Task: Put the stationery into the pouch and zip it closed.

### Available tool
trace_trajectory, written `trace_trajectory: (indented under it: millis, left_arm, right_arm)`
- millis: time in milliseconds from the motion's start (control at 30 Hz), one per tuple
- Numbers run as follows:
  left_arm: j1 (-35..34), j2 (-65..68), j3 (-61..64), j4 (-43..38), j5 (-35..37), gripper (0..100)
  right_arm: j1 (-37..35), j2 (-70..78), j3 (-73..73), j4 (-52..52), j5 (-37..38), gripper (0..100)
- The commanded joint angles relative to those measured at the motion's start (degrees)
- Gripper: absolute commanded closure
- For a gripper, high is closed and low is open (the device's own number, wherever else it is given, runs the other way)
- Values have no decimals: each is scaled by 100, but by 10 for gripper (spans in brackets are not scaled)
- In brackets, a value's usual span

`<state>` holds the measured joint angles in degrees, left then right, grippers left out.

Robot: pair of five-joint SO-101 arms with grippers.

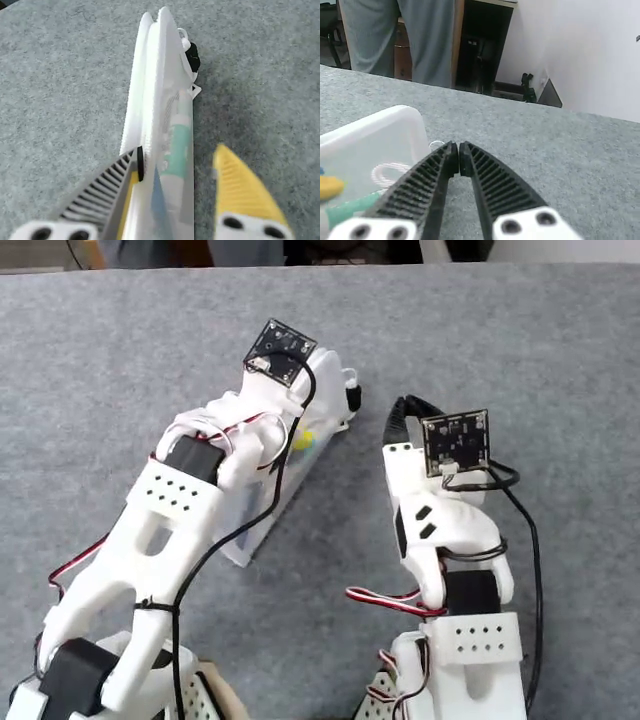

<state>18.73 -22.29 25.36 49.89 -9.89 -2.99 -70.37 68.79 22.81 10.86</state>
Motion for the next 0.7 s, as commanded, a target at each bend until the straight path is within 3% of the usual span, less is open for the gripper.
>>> trace_trajectory:
  millis: [0, 267, 467, 667]
  left_arm:
    - [-40, -26, -585, 484, -18, 641]
    - [-505, -35, -1033, 1187, 18, 641]
    - [-1174, -105, -1367, 1653, 18, 641]
    - [-1226, -826, -1420, 2259, 18, 640]
  right_arm:
    - [26, -84, -40, -44, 62, 984]
    - [35, -31, -40, -18, 88, 983]
    - [44, -75, -136, 404, 615, 983]
    - [0, -75, -444, 923, 642, 949]
